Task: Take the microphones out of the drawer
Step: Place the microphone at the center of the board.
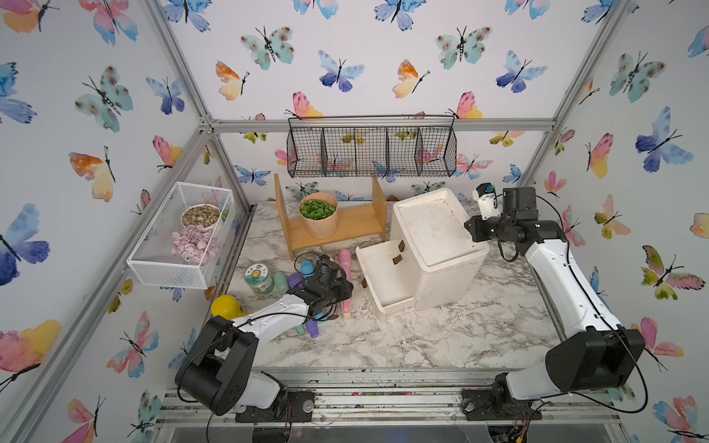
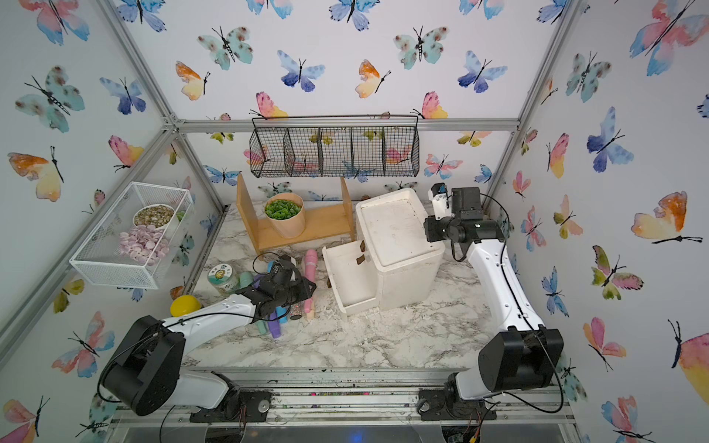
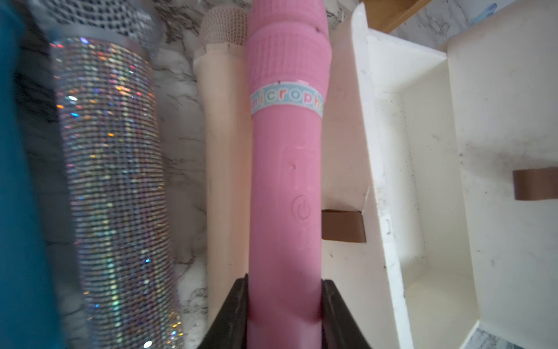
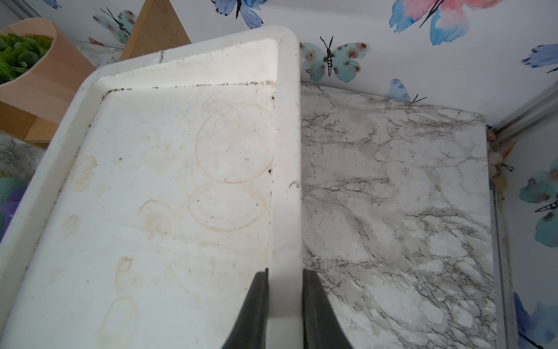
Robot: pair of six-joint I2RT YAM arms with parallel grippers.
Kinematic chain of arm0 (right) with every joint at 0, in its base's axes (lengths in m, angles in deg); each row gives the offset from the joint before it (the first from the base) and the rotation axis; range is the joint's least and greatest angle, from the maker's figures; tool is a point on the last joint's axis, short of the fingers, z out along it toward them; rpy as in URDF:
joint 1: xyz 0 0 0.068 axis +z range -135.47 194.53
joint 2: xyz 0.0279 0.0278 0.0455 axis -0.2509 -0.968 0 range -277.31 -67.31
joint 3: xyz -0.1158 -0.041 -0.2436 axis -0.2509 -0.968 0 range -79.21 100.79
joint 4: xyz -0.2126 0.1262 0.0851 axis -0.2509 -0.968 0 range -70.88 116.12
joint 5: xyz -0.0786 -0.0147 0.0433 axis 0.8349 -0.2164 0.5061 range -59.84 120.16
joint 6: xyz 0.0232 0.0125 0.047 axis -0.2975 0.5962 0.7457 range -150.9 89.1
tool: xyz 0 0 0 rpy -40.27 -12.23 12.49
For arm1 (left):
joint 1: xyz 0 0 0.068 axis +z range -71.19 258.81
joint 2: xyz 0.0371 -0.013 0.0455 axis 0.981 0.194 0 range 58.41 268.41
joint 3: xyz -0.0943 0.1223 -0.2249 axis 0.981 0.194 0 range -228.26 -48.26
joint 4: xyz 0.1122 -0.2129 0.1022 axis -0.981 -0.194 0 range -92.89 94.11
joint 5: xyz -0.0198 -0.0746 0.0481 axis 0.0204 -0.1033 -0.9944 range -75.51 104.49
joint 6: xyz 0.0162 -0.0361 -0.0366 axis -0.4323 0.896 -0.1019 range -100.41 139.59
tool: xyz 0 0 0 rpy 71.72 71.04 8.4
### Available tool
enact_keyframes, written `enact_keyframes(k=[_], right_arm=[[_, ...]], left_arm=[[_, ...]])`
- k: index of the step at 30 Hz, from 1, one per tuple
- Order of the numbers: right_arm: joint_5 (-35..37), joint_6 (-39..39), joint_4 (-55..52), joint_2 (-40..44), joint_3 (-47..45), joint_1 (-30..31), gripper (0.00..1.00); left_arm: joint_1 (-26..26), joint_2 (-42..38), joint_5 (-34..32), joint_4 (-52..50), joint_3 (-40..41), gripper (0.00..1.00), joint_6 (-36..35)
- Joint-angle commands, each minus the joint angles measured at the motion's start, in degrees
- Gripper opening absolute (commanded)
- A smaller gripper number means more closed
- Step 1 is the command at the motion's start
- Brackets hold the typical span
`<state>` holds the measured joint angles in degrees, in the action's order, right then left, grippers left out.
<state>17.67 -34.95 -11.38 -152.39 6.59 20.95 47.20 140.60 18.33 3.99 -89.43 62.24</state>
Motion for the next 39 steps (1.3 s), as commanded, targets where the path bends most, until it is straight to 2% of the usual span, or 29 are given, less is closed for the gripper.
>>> enact_keyframes(k=[1, 11, 18, 25, 30, 34, 36, 38, 39], right_arm=[[-4.12, 2.56, 1.05, -1.32, 0.54, -0.17, 0.06], [-3.86, 2.56, 1.29, -0.53, -0.21, -0.17, 0.06], [-4.05, 2.57, 1.27, -0.79, -0.01, -0.17, 0.06], [-4.03, 2.65, 1.23, -0.94, 0.07, -0.17, 0.06], [-4.03, 2.57, 1.15, -0.88, 0.06, -0.17, 0.06], [-3.99, 2.65, 1.06, -0.79, 0.16, -0.17, 0.06], [-4.03, 2.64, 0.98, -0.83, 0.24, -0.17, 0.06], [-4.03, 2.6, 0.94, -0.79, 0.33, -0.17, 0.06], [-4.1, 2.65, 0.95, -0.79, 0.33, -0.17, 0.06]], left_arm=[[-2.29, 2.79, 0.06, 1.29, -1.82, 0.25, 2.33], [-6.64, 9.01, -3.83, 0.57, -5.43, 0.29, 6.15], [-8.02, 12.09, -4.34, -0.96, -7.08, 0.4, 6.44], [-8.11, 11.11, -5.32, -2.86, -7.1, 0.48, 6.63], [-8.06, 8.6, -6.45, -4.4, -7.22, 0.5, 6.4], [-7.77, 5.45, -7.85, -5.58, -7.77, 0.49, 5.29], [-7.21, 3.8, -7.77, -5.55, -7.92, 0.45, 4.82], [-6.19, 2.09, -7.12, -4.96, -7.8, 0.35, 4.39], [-5.43, 1.33, -6.33, -4.45, -7.45, 0.27, 4.37]])
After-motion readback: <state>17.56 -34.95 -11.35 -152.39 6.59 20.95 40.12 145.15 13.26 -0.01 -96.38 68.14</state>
